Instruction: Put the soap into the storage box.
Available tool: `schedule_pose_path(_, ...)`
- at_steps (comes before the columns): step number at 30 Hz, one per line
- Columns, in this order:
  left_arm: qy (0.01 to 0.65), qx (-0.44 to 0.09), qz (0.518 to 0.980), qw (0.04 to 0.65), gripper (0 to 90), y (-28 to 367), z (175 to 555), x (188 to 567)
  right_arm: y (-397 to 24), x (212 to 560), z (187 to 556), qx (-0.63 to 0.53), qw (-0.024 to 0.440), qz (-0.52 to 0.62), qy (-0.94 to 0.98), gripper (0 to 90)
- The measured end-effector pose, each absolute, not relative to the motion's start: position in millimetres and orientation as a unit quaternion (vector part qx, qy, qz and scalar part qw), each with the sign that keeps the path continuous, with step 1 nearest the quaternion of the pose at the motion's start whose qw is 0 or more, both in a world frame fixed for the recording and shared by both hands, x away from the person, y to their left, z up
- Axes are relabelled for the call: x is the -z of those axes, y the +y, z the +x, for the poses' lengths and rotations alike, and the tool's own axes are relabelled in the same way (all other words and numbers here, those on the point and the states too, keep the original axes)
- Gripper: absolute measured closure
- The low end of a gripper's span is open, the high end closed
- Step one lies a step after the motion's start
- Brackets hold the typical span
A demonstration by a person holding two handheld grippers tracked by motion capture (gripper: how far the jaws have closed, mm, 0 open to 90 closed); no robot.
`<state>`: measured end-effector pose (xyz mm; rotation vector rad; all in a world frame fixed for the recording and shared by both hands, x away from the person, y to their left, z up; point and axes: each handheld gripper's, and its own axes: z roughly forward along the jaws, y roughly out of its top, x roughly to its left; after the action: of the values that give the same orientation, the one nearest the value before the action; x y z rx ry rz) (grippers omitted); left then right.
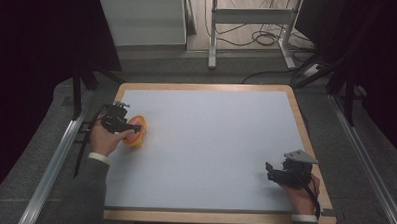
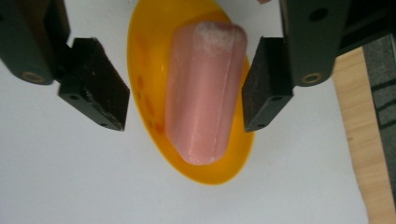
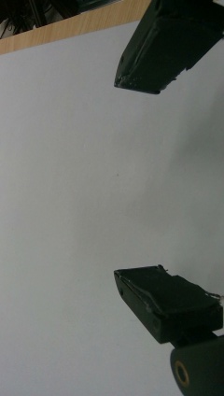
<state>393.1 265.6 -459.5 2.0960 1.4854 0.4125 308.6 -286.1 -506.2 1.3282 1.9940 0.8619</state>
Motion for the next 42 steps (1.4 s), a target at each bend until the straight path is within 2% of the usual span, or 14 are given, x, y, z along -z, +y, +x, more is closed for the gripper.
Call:
schedule_pose_path(10,0.521,-0.159,0.786,0.292,25.9,257,373,454,-284,507,309,-0.322,0.292,0.499,0.75,7.4)
schedule_pose_path(25,0.465,-0.15,0.797,0.354,25.5,246,334,466,-285,507,309,-0.322,0.292,0.499,0.75,7.4)
schedule_pose_path(42,0.484,-0.122,0.795,0.343,25.6,251,303,504,-284,505,309,-0.323,0.293,0.497,0.75,7.4)
